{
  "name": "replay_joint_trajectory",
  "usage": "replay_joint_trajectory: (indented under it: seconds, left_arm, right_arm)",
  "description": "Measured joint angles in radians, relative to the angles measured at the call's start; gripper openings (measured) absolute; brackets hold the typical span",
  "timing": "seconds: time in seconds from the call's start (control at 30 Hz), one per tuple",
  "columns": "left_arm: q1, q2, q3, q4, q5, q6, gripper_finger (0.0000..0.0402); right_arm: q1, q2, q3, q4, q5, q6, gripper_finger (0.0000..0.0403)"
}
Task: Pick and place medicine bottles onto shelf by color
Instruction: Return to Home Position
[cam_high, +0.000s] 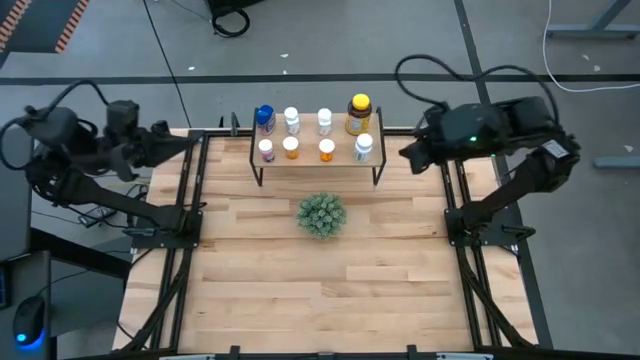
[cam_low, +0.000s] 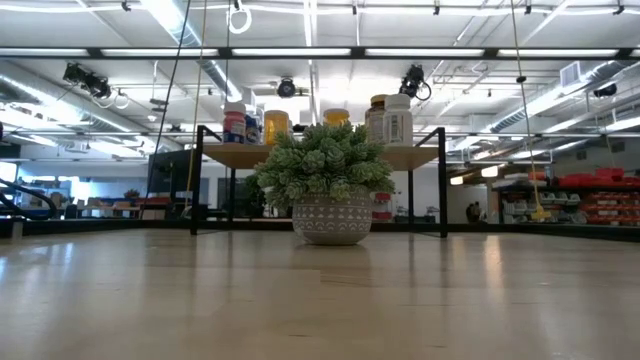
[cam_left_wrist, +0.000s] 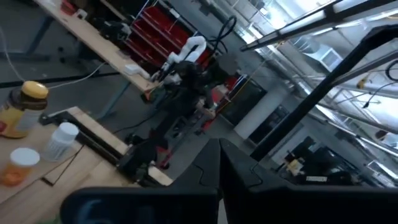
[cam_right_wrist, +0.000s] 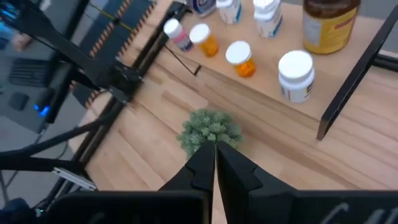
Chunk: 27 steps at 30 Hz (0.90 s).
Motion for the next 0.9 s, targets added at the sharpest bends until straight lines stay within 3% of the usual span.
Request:
replay_joint_trajectory:
  seconds: [0.17,0.5,0.9]
  left_arm:
    - [0.000,-0.011,-0.050,0.003,-0.017,0.003,0.0005]
    - [-0.002,-0.143,-0.442,0.417,0.024,-0.085,0.0003]
    - [-0.002,-0.268,-0.528,0.406,0.011,-0.096,0.0005]
  right_arm:
    - [0.000,-0.068,-0.085,0.050,0.019,-0.001,0.0022]
    - [0.000,-0.298,-0.605,0.495,-0.052,0.077,0.0022]
    - [0.000,-0.423,-0.830,0.601,-0.055,0.153,0.0022]
